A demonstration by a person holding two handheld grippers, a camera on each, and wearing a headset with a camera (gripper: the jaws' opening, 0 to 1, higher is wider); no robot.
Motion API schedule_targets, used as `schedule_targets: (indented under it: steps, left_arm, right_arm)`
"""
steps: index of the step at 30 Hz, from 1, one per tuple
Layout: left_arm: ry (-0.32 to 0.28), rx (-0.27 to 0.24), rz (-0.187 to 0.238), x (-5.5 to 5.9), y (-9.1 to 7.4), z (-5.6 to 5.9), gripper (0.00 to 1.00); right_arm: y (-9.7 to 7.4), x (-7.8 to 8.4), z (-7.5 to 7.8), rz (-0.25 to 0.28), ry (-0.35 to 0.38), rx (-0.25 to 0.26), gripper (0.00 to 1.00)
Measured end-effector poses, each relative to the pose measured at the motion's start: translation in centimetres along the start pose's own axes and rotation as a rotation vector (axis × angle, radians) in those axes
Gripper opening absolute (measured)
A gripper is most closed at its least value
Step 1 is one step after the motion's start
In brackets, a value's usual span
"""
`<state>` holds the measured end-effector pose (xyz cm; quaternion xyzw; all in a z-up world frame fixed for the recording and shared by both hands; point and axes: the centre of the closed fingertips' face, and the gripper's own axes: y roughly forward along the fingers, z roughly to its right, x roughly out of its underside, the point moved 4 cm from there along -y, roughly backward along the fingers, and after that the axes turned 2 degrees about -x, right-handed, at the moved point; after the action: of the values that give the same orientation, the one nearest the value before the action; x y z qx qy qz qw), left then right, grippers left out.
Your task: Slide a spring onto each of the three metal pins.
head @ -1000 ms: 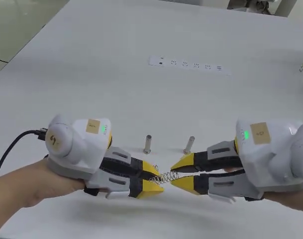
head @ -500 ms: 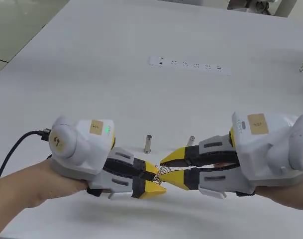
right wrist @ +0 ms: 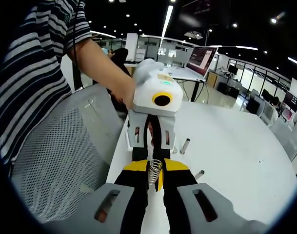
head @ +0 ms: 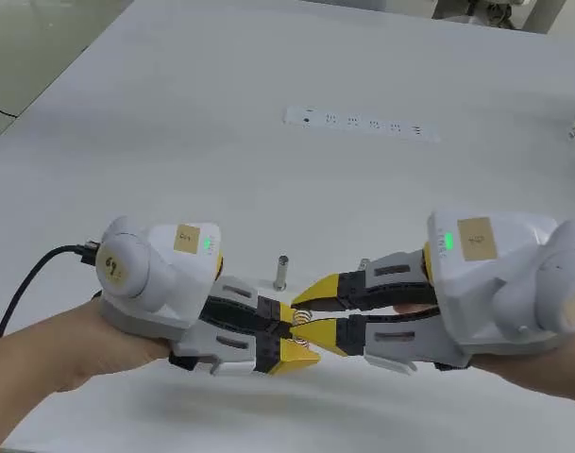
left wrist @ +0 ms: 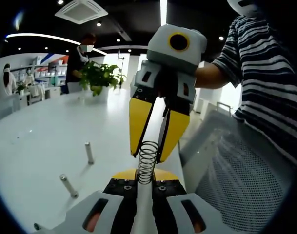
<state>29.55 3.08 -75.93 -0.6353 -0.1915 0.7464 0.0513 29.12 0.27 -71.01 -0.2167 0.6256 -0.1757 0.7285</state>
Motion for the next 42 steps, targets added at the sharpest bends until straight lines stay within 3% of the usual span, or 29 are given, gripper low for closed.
schedule_targets:
  steps: [16, 24, 32, 42]
  left_arm:
    - [-0.019, -0.011, 0.001, -0.1, -0.3, 0.0, 0.03]
    - [-0.039, -0.023, -0.004, 0.0, -0.4, 0.0, 0.09]
    - [-0.079, -0.069, -0.003, 0.4, -1.4, -0.7, 0.17]
    - [-0.086, -0.132, 0.017, 0.6, -3.1, -1.5, 0.25]
  right_arm:
    - [0.0, -0.3, -0.2, 0.003, -0.044, 0.009, 0.07]
    - [0.0, -0.6, 0.1, 0.01, -0.053, 0.019, 0.07]
    - [-0.1, -0.7, 0.3, 0.005, -0.06, 0.028, 0.07]
    - [-0.1, -0.6, 0.6, 0.002, -0.07, 0.044, 0.07]
